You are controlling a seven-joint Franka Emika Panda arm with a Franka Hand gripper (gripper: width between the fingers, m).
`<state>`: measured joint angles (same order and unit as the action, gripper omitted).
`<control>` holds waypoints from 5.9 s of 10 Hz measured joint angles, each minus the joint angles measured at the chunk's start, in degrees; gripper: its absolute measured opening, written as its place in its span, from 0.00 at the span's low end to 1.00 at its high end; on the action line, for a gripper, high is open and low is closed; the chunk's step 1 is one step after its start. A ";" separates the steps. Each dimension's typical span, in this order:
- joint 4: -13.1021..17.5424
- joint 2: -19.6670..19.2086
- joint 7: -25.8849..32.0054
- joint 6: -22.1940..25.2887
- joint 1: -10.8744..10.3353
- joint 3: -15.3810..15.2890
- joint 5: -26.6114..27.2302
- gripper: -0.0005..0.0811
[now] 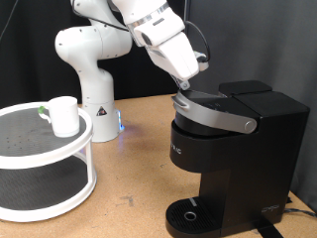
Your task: Make a cup of coffee with the keurig machine
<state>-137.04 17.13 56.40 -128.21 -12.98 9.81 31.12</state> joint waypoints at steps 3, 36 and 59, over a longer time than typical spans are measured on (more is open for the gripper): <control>-0.13 -0.03 0.60 0.05 0.00 -0.01 -0.98 0.01; -5.49 8.83 -4.40 7.34 4.99 5.05 8.92 0.01; -4.69 23.05 6.20 37.12 20.34 22.58 -13.89 0.01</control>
<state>-141.73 40.18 62.60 -91.08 7.36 32.38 17.23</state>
